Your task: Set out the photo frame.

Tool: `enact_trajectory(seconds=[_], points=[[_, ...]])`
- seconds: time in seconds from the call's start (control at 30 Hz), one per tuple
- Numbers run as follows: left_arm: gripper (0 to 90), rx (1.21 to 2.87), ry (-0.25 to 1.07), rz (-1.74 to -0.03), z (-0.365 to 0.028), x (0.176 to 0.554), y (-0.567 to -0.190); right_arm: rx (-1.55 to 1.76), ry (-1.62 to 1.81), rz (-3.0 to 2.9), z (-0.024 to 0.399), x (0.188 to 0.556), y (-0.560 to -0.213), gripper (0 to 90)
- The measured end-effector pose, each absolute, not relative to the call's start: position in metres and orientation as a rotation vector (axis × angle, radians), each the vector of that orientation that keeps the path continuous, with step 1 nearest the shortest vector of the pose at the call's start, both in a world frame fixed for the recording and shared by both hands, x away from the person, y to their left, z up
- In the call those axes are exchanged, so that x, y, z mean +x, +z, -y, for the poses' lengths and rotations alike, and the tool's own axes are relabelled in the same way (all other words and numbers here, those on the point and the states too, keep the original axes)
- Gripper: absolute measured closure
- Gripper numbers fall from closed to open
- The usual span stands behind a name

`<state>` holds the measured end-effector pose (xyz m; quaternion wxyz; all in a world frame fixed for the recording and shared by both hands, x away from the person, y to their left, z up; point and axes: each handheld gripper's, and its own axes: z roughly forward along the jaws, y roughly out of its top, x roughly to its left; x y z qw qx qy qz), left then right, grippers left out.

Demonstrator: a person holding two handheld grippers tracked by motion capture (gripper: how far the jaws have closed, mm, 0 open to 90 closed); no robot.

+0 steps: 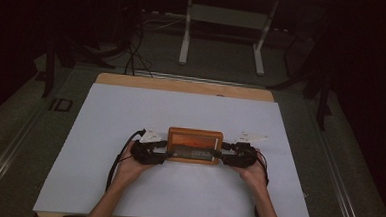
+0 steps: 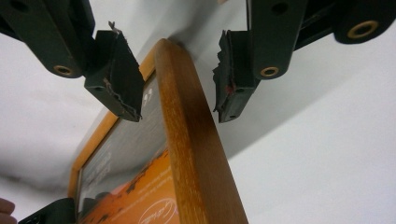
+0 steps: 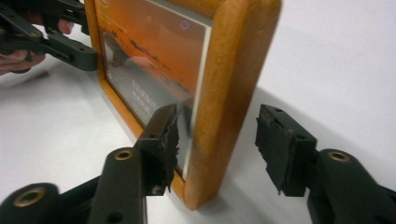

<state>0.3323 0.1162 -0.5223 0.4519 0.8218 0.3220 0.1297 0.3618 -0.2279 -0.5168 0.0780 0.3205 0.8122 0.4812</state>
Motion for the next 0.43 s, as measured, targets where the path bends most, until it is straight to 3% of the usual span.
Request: enact_trajectory(seconds=[0.43], points=[[40.3,1.993,0.331,-0.869,-0.145,0.326,-0.508,0.941,1.419,-2.424,0.254,0.355,-0.501,41.7]])
